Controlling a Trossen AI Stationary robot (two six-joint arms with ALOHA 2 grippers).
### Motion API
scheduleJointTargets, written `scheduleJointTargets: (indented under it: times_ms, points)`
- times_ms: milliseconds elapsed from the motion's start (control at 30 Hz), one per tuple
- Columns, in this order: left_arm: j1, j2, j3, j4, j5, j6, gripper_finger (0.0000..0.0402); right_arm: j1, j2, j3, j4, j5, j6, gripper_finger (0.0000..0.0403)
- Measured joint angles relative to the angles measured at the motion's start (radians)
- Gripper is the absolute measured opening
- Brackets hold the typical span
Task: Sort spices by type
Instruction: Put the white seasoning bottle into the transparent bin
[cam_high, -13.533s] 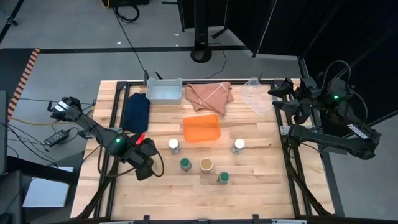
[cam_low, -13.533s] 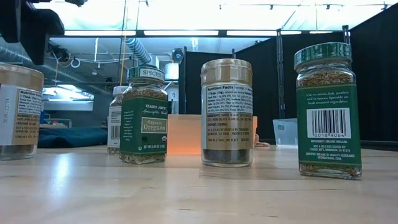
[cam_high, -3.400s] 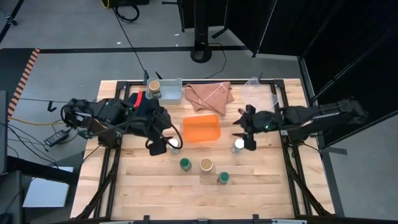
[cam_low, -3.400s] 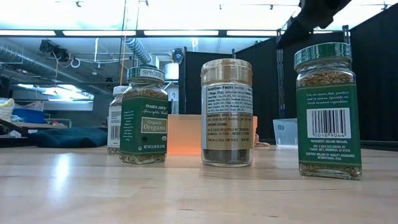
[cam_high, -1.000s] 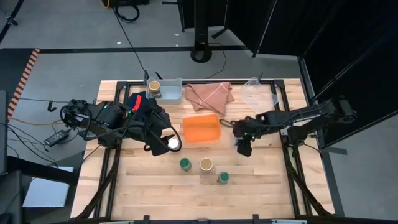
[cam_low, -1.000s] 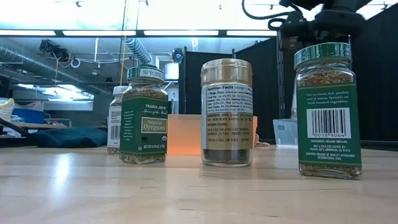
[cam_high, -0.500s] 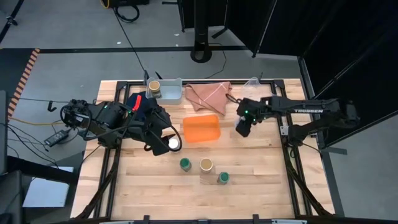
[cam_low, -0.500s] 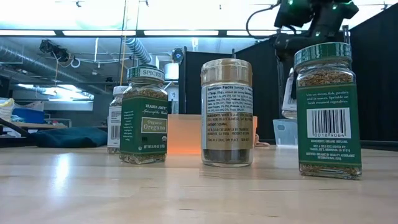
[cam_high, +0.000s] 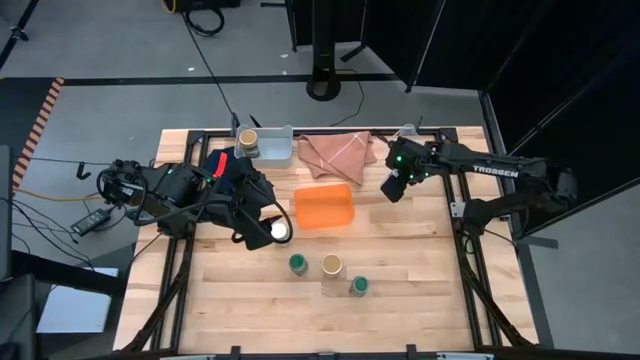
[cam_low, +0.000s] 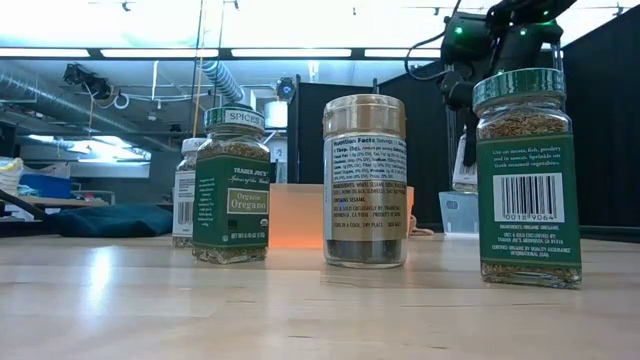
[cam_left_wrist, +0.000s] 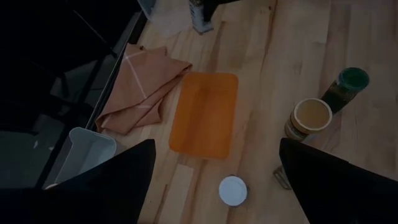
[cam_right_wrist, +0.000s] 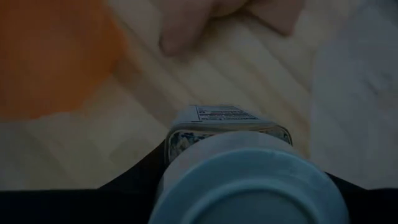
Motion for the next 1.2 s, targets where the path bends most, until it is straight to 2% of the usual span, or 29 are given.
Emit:
scheduleJointTargets:
  times_ms: [167,600,733,833,933,1200]
  points:
    - [0.000,0.000,0.000,0.000,-0.007,0.000,0.0348,-0.059,0.001,0.039,-0.004,0.004,-0.050,0.0201]
    - [0.000,0.000,0.000,0.000,-0.028,0.000,0.0348,-0.243,0.001,0.285,-0.018,0.027,-0.169,0.0201]
    - [0.000,0.000,0.000,0.000,-0.030,0.000,0.0348,-0.300,0.001,0.296,-0.025,0.028,-0.191,0.0201]
    - [0.000,0.000,0.000,0.000,-0.030,0.000,0.0348,-0.336,0.019,0.296,-0.059,0.070,-0.206,0.0201]
    - [0.000,0.000,0.000,0.000,-0.030,0.000,0.0348,-0.368,0.053,0.296,-0.106,0.106,-0.230,0.0201]
    - [0.000,0.001,0.000,0.001,-0.042,-0.017,0.0348,-0.386,0.186,0.296,-0.127,0.110,-0.274,0.0201]
